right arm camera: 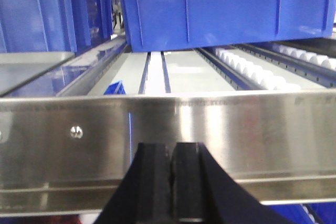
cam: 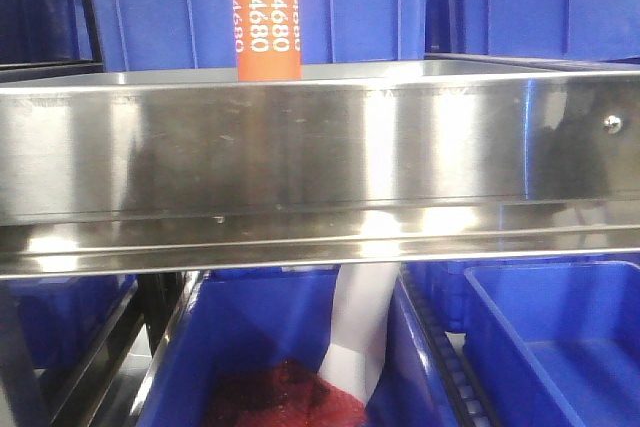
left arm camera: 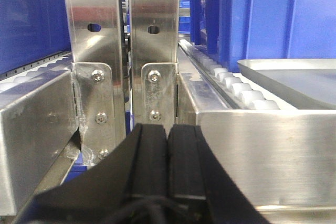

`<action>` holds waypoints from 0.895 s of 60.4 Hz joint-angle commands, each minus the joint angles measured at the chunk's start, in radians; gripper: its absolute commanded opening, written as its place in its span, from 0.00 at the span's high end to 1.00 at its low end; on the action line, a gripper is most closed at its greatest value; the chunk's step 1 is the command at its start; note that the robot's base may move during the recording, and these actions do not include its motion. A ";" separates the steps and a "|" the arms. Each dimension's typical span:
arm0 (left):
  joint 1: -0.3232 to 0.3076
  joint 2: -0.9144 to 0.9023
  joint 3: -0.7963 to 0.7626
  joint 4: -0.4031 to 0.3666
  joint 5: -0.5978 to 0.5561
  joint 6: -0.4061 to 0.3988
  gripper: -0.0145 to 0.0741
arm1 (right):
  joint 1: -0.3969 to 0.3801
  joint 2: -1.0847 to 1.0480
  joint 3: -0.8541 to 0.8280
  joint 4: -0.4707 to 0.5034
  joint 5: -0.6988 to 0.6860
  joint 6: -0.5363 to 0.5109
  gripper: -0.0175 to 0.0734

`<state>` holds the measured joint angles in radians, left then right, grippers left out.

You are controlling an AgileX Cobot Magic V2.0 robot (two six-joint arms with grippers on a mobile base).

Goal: Grab orange capacitor from left shelf to right conveyor

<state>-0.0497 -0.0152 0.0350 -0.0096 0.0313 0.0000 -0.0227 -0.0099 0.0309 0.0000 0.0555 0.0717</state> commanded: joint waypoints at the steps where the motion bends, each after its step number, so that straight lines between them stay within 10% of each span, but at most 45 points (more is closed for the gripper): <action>1: -0.002 -0.008 0.022 -0.003 -0.087 0.000 0.98 | 0.003 -0.022 -0.020 0.000 -0.106 -0.006 0.75; 28: -0.002 -0.008 0.022 -0.003 -0.087 0.000 0.98 | 0.003 -0.022 -0.020 0.000 -0.155 -0.005 0.75; 54: -0.002 -0.008 0.022 -0.003 -0.087 0.000 0.98 | 0.003 -0.022 -0.056 0.000 -0.494 0.042 0.75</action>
<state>-0.0497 -0.0152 0.0350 -0.0096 0.0313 0.0000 -0.0227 -0.0099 0.0302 0.0000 -0.3243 0.0831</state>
